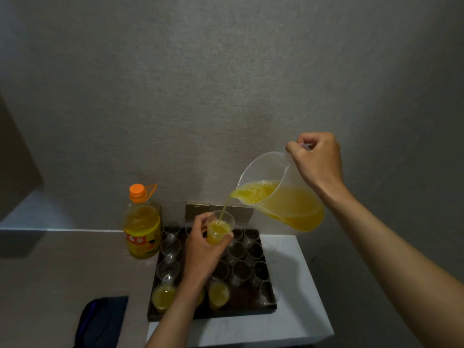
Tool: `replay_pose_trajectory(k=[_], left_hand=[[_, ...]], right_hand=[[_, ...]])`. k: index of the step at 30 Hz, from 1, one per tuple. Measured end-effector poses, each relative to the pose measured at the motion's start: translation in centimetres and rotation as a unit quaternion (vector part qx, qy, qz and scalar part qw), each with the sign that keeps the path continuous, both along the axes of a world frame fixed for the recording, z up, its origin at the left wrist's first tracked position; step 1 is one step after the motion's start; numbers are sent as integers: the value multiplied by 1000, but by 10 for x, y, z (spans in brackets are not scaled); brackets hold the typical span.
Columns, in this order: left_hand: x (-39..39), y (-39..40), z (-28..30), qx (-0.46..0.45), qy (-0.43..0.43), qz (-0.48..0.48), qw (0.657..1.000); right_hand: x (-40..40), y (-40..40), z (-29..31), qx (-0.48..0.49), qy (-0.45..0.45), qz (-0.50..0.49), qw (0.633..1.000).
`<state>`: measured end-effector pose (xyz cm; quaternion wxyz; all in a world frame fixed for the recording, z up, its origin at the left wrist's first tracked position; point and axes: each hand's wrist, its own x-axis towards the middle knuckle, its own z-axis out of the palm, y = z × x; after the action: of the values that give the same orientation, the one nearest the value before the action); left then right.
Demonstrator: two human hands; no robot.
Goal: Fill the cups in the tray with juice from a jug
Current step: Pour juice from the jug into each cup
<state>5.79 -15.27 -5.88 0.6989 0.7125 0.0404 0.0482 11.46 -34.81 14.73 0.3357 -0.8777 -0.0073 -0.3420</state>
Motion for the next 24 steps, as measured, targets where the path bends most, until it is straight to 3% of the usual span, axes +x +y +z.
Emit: replay_pose_trajectory(k=[24], left_hand=[[-1, 0, 0, -8, -13, 7, 1000]], right_hand=[[-2, 2, -3, -2, -2, 13, 1000]])
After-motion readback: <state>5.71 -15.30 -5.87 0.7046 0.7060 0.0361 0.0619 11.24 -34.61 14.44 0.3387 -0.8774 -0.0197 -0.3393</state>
